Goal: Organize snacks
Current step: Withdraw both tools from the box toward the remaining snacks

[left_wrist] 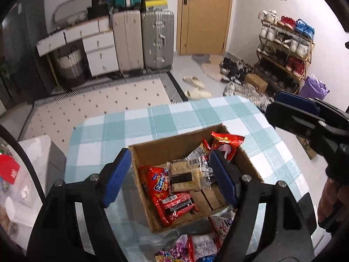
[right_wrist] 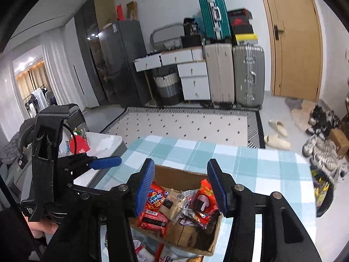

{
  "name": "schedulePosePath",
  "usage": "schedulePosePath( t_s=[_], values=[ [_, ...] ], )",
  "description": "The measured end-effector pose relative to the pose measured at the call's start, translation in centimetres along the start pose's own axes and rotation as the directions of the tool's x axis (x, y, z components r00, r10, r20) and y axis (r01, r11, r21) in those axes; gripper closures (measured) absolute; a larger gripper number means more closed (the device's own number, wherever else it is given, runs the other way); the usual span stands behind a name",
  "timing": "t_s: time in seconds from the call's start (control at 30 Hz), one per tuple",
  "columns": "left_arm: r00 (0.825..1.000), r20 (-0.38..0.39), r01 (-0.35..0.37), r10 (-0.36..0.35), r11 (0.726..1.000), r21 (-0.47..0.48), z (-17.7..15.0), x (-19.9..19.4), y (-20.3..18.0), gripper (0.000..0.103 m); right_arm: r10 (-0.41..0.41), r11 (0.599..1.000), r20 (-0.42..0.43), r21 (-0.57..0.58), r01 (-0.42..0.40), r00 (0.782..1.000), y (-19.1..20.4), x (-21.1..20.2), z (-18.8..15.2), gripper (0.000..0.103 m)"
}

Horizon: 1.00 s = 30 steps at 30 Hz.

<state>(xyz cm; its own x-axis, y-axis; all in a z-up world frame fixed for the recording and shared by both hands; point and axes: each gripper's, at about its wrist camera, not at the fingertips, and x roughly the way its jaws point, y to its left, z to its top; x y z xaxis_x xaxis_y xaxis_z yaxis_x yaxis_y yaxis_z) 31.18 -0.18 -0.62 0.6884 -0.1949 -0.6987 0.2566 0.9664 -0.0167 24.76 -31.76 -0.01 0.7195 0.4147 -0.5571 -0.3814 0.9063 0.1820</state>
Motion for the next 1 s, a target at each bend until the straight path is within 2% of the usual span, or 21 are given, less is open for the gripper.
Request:
schedulePosePath(
  t_s=[0.07,0.17,0.3,0.37,0.5,0.6,0.67,0.8,0.87,1.0],
  values=[
    [0.999,0.047,-0.008,0.008,1.0,-0.004,-0.1,-2.3,-0.3,0.03,-0.006,1.0,0.029,-0.012,0.006,1.0,0.6,-1.6,0.0,0.049],
    [0.993,0.117,-0.006,0.007,1.0,-0.011,-0.2,-6.1,-0.8,0.026,0.0,1.0,0.07,-0.023,0.001,0.998,1.6,-4.2,0.1,0.039],
    [0.973,0.223,-0.062,0.056,0.998,0.021,-0.8,-11.2,-2.0,0.022,0.015,0.998,0.126,-0.057,-0.008,0.992,3.3,-7.7,-0.3,0.039],
    [0.966,0.25,-0.068,0.058,0.997,0.032,-1.1,-13.2,-2.6,0.019,0.026,0.997,0.154,-0.073,-0.015,0.988,4.3,-9.5,-0.7,0.036],
    [0.959,0.279,-0.054,0.05,0.999,0.007,-2.5,-17.0,-3.3,0.016,0.022,0.992,0.234,-0.126,0.008,0.972,6.6,-13.0,-1.7,0.017],
    [0.952,0.301,-0.06,0.061,0.998,-0.01,-3.9,-19.4,-4.0,0.011,0.025,0.984,0.293,-0.175,0.028,0.956,8.6,-15.8,-2.9,0.014],
    [0.947,0.317,-0.054,0.058,0.998,-0.022,-5.0,-20.9,-4.3,0.0,0.033,0.981,0.326,-0.194,0.032,0.945,9.7,-17.4,-3.8,0.01],
    [0.921,0.389,-0.022,0.039,0.999,-0.048,-7.5,-24.3,-4.6,0.0,0.058,0.982,0.398,-0.186,0.019,0.916,11.2,-20.8,-6.4,0.004],
    [0.91,0.411,-0.036,0.053,0.998,-0.05,-8.8,-25.6,-4.9,0.0,0.077,0.988,0.42,-0.155,-0.012,0.904,11.4,-21.8,-7.8,0.002],
    [0.919,0.389,-0.038,0.062,0.997,-0.07,-11.5,-26.4,-5.2,0.0,0.076,0.991,0.449,-0.13,-0.019,0.89,11.7,-23.7,-10.9,0.001]
  ],
)
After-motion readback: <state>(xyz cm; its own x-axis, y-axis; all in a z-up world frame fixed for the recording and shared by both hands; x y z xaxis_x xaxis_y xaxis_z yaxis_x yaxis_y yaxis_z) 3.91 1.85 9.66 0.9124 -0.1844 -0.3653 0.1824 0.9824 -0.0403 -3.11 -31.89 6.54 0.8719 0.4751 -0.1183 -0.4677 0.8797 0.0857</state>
